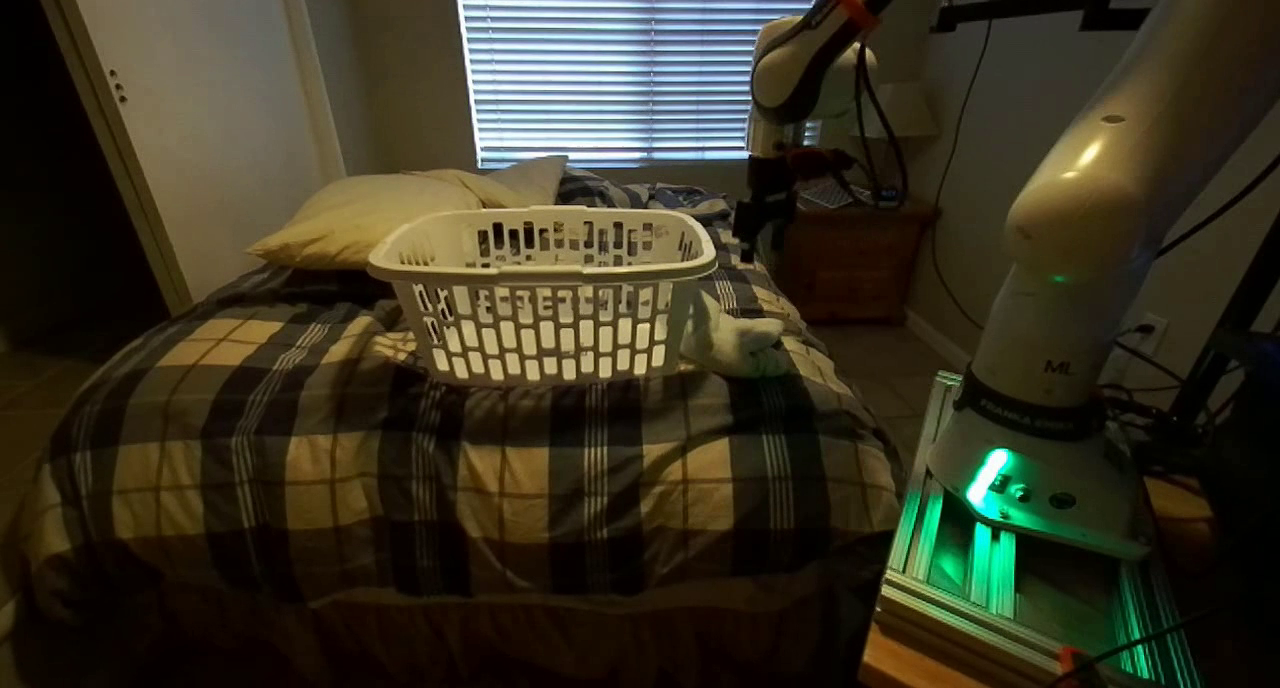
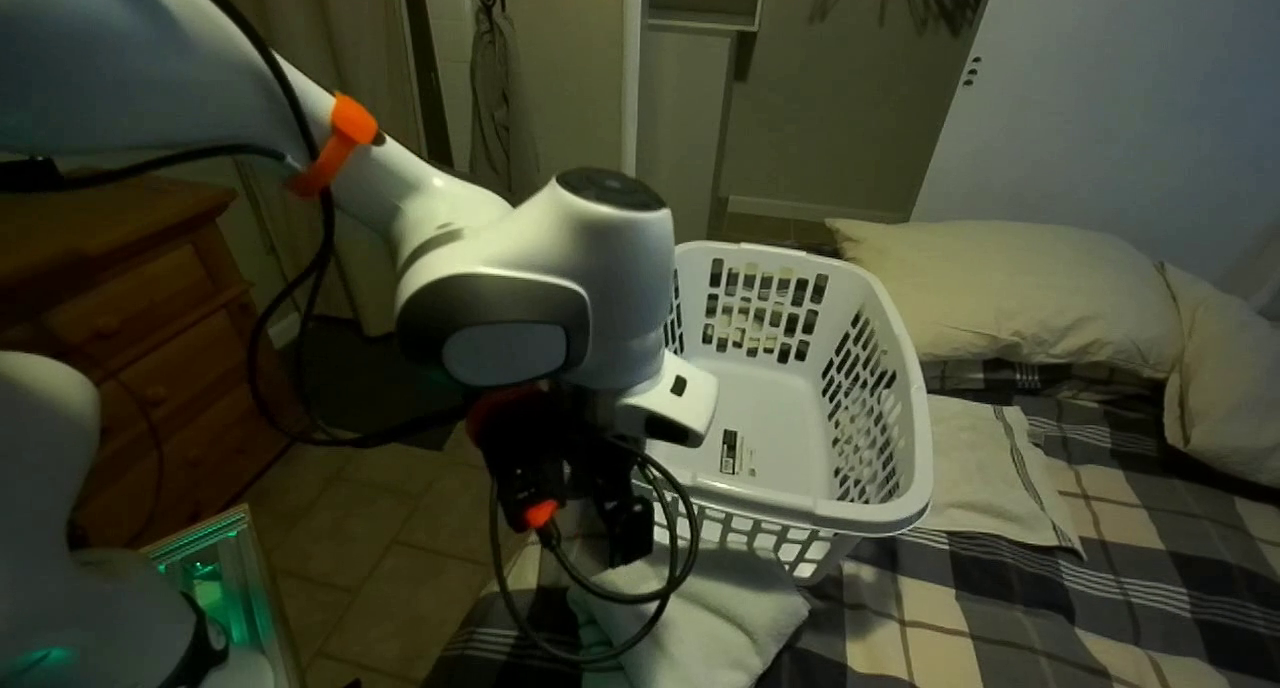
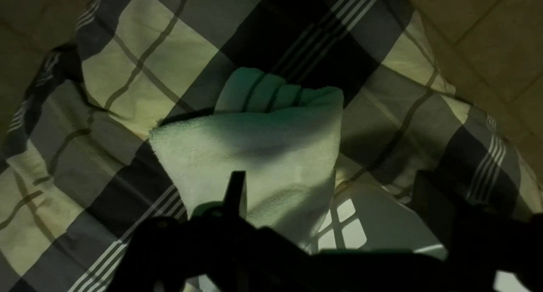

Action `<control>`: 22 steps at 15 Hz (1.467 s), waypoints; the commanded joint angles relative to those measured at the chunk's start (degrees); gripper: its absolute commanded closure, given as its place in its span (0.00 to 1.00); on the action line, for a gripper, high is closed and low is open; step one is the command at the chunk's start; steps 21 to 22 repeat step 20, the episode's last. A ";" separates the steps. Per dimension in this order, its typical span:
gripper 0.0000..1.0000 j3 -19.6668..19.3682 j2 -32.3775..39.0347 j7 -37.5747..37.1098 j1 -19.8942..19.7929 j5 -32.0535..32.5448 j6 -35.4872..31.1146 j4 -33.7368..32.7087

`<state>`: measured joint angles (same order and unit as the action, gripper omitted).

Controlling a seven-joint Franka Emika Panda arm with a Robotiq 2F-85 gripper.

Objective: Remove the towel from the laundry basket and put it on the bed

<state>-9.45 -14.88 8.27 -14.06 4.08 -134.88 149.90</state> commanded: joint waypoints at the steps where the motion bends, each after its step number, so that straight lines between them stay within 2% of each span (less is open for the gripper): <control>1: 0.00 0.61 -9.60 -5.82 -0.31 2.96 4.50 1.40; 11: 0.00 3.01 -20.00 -14.11 0.35 0.86 14.48 -3.12; 13: 0.00 2.45 -18.50 -12.83 0.49 1.75 12.83 -2.97; 22: 0.00 2.63 -19.82 -13.37 0.51 1.74 13.73 -3.42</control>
